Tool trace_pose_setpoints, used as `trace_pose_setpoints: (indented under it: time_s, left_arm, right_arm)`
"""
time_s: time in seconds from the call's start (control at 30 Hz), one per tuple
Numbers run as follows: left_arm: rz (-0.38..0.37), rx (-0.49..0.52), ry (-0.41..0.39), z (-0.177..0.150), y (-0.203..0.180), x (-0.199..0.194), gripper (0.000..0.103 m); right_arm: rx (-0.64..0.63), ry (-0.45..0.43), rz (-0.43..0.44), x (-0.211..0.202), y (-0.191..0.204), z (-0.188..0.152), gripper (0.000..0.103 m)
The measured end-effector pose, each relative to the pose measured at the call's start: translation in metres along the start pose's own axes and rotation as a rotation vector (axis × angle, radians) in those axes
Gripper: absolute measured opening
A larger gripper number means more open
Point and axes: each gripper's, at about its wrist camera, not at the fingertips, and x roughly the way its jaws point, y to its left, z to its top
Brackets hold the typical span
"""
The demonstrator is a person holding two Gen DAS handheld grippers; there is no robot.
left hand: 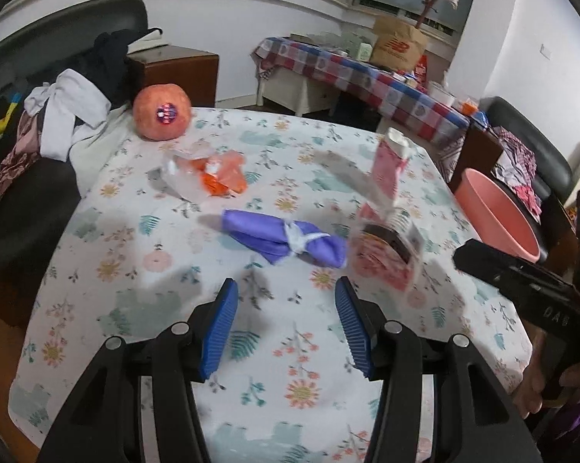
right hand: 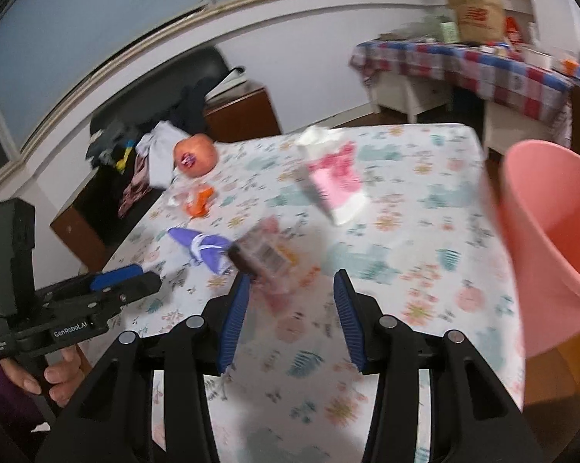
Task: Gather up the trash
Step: 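Grasp the purple cloth with the left tool while the right grasps the clear barcode package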
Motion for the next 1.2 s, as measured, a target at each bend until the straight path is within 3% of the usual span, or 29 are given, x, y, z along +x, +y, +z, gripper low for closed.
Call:
trace_pose_setpoints:
  time_s: [0.13,0.33,0.5,0.63,0.9,1.1,1.13,1.2]
  left_arm:
    - [-0.016,-0.048,0.016,0.005,0.01,0.005,0.052]
    - [-0.085,-0.191,0.079,0.018,0.021,0.027,0.051]
    - [-0.059,-0.254,0.113,0.03,0.021,0.05,0.052]
    - [-0.044,-0.303,0.139,0.038,0.02,0.066,0.052]
    - [-0.028,-0.283,0.148,0.052,0.007,0.077,0.051]
    - [-0.01,-0.24,0.142,0.055,-0.003,0.085,0.047]
    - [-0.008,-0.236,0.141,0.056,-0.003,0.086,0.038]
    - [-0.005,-0.225,0.132,0.057,-0.003,0.086,0.032]
  right_arm:
    - [-0.002,0.059,0.01,0.023,0.005,0.01,0.047]
    - [-0.087,0.07,-0.007,0.037,0.024,0.017,0.049]
    - [-0.143,0.102,-0.063,0.054,0.031,0.017,0.049]
    - [-0.111,0.134,-0.062,0.06,0.024,0.016,0.049]
    - [-0.058,0.123,-0.027,0.048,0.008,0.007,0.023]
    - [-0.024,0.075,-0.032,0.031,-0.004,0.003,0.021]
    - [-0.012,0.07,-0.032,0.029,-0.007,0.002,0.021]
    - [0.004,0.064,-0.03,0.027,-0.011,0.001,0.021]
